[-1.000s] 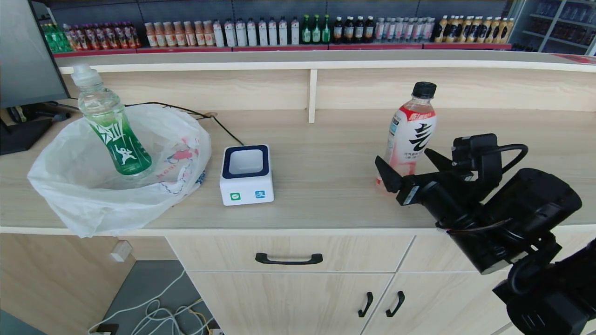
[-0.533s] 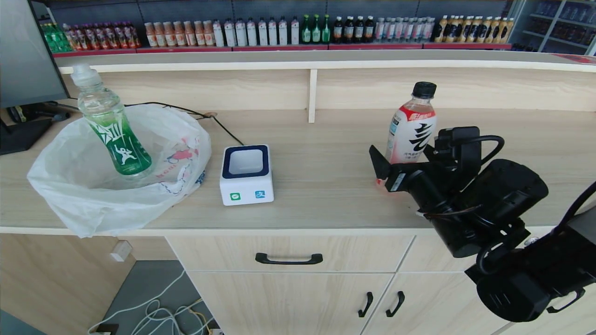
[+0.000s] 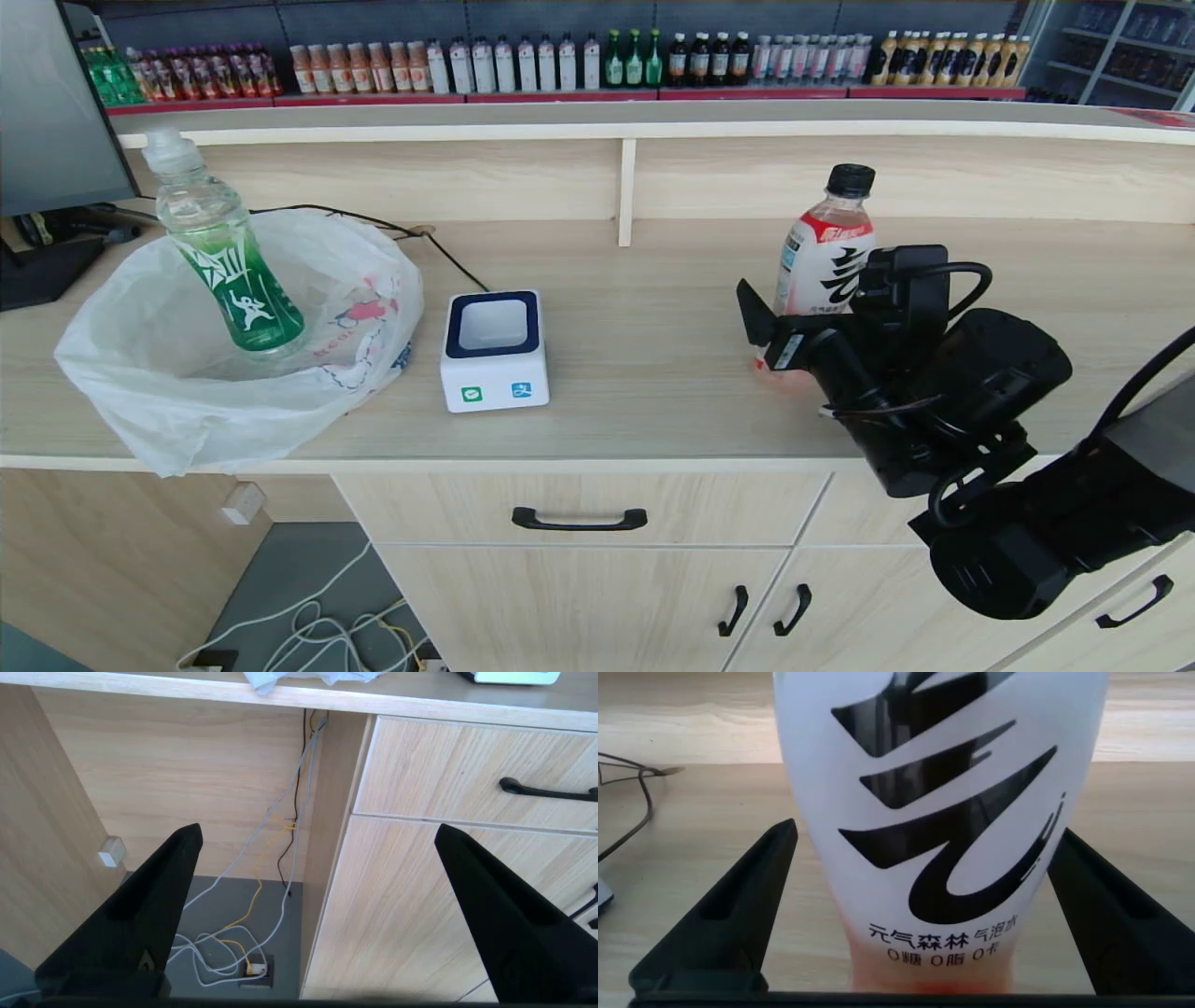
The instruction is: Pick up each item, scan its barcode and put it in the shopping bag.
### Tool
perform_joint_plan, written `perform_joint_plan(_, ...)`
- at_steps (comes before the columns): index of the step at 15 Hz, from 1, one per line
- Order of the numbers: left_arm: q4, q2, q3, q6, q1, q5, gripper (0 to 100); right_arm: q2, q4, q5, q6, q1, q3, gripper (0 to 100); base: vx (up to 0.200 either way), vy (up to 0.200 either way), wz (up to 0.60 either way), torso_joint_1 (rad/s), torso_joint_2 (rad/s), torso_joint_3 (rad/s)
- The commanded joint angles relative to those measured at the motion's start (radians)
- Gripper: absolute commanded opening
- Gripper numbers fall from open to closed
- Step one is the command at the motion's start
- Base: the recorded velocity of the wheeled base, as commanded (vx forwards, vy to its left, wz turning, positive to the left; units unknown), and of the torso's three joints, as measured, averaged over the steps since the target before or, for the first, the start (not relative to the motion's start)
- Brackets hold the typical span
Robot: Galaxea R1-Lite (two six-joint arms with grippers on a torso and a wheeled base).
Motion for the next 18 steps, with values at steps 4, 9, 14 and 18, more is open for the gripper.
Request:
perform_joint_plan(4, 0.000, 0.000, 0.001, 0.002, 0.000, 0.000, 100, -0.001, -0.001, 0.001, 0.002, -0.019, 0.009, 0, 0.000, 0.000, 0.00, 0.000, 0.00, 0.000)
perform_joint_plan(9, 0.000, 0.000, -0.001, 0.000, 0.000, 0.000, 100, -0.015, -0.001, 0.001, 0.002, -0.017, 0.009, 0, 0.000, 0.000, 0.00, 0.000, 0.00, 0.000)
perform_joint_plan(14, 0.000, 0.000, -0.001, 0.000, 0.000, 0.000, 100, -0.058, -0.001, 0.001, 0.008, -0.017, 0.051, 0, 0.000, 0.000, 0.00, 0.000, 0.00, 0.000)
perform_joint_plan(18, 0.000, 0.000, 0.001, 0.000, 0.000, 0.000, 100, -0.115, -0.001, 0.002, 0.020, 0.001, 0.101, 0, 0.000, 0.000, 0.00, 0.000, 0.00, 0.000)
